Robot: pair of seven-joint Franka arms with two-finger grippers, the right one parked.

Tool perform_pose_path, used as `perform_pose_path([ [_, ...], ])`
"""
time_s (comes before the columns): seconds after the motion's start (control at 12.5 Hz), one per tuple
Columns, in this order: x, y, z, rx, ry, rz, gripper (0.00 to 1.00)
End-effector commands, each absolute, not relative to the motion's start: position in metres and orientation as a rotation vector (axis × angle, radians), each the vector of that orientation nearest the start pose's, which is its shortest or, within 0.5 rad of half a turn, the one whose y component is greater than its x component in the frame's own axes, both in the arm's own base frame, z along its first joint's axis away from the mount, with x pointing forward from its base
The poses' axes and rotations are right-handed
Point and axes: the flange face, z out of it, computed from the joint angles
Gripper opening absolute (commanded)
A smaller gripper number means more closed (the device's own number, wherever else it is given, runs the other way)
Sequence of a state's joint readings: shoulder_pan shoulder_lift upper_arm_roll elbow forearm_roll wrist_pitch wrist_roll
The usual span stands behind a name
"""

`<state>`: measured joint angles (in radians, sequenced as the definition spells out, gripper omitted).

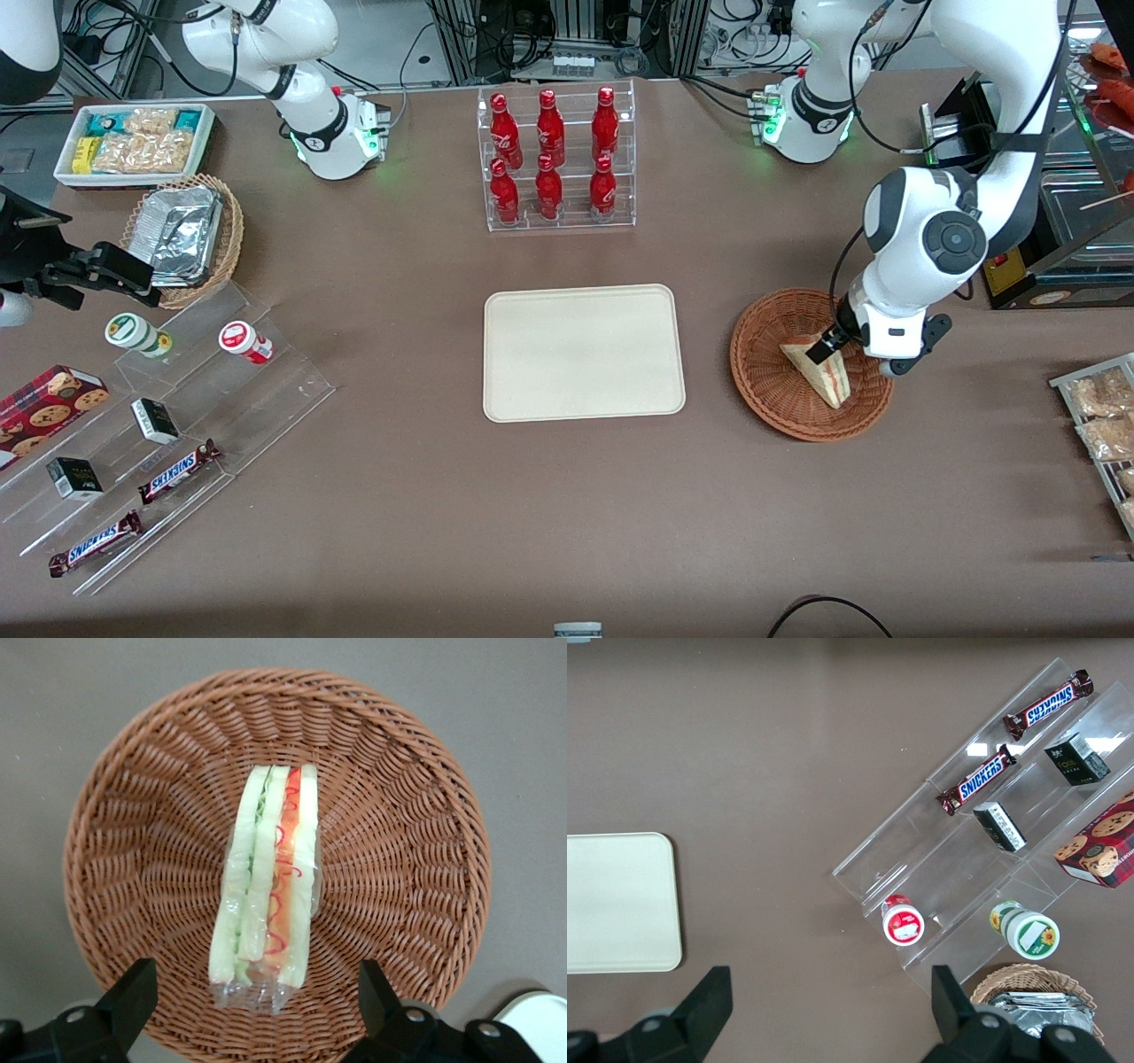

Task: Place sandwich from basket to tray
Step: 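Lower the left gripper and close it on the wrapped sandwich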

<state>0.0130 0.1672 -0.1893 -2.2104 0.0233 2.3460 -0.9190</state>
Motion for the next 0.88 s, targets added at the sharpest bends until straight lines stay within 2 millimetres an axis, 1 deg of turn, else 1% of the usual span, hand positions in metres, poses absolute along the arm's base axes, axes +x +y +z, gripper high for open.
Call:
perform_pose_path([
  [0.0,0.537,-0.099,0.289,-2.924,-1.154,0.035,1.00],
  [0.16,0.537,-0.100,0.273,-2.924,-1.143,0.051,1.00],
  [0.24,0.538,-0.100,0.268,-2.923,-1.100,0.034,1.00],
  [0.4,0.538,-0.099,0.257,-2.920,-1.090,0.041,1.00],
  [0.48,0.538,-0.099,0.254,-2.922,-1.086,0.043,0.93],
  [0.56,0.538,-0.099,0.252,-2.922,-1.083,0.047,0.72],
  [0.72,0.538,-0.099,0.252,-2.924,-1.076,0.047,0.23],
  [0.8,0.538,-0.098,0.255,-2.926,-1.068,0.044,0.13],
])
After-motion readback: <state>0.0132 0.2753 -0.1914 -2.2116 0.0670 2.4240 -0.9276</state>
